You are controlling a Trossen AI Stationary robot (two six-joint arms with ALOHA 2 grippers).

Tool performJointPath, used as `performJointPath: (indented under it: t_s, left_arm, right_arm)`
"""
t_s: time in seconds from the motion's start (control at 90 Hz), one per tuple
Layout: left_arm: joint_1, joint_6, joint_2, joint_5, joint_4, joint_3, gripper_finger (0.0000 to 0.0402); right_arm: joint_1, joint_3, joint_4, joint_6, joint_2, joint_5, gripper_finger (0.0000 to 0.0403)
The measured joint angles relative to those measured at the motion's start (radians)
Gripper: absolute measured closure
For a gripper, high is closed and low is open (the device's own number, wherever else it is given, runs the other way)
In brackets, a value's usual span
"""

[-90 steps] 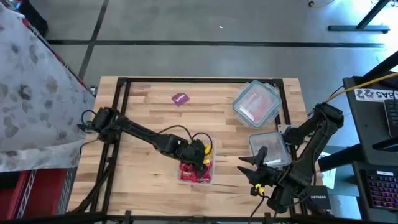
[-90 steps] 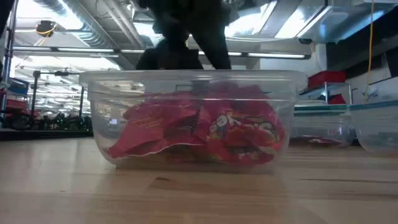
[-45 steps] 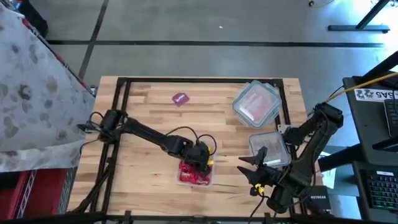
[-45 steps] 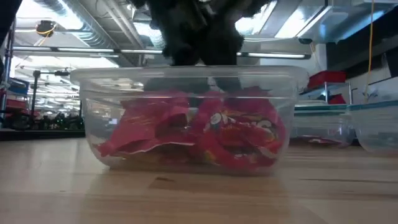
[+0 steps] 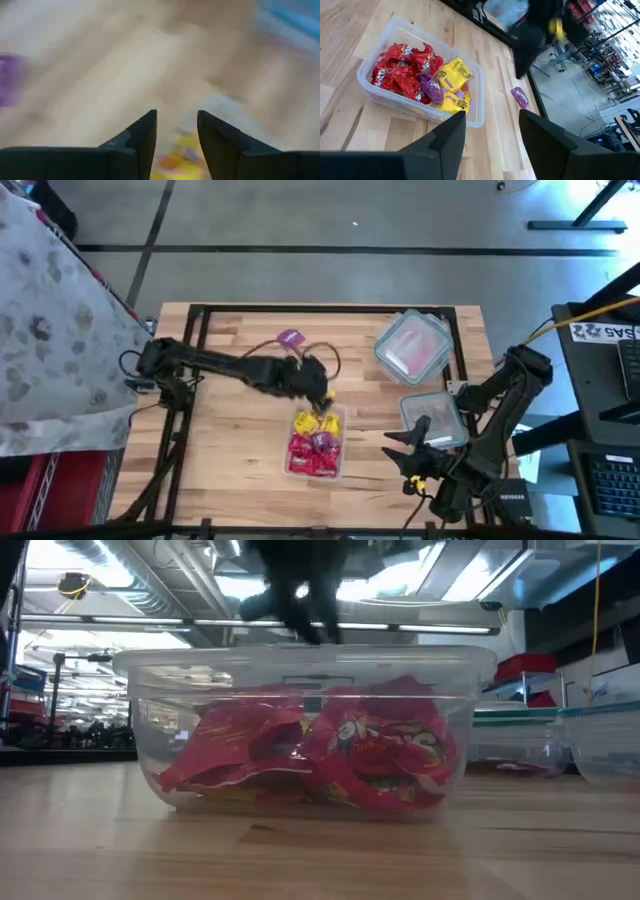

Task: Sort candy
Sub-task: Put the violet candy into the rectangular transparent food container

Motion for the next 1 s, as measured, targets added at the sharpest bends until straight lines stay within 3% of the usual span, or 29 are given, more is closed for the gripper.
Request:
performJointPath:
  t_s: [0.322, 0.567, 0.778, 1.0]
  left_arm:
    - [0.305, 0.227, 0.134, 0.005, -0.062, -0.066, 0.0276]
    - [0.483, 0.251, 0.227, 0.131, 0.012, -0.067, 0.0276]
    - [0.543, 0.253, 0.285, 0.191, 0.072, -0.067, 0.0276]
    - [0.529, 0.264, 0.328, 0.192, 0.074, -0.060, 0.0282]
  right_arm:
    - [0.000, 0.000, 0.000, -0.002, 0.000, 0.000, 0.0231]
    - [0.000, 0.000, 0.000, -0.007, 0.000, 0.001, 0.0231]
    - [0.000, 0.000, -0.001, -0.008, 0.000, 0.001, 0.0231]
    - [0.000, 0.000, 0.000, -0.011, 0.000, 0.000, 0.0231]
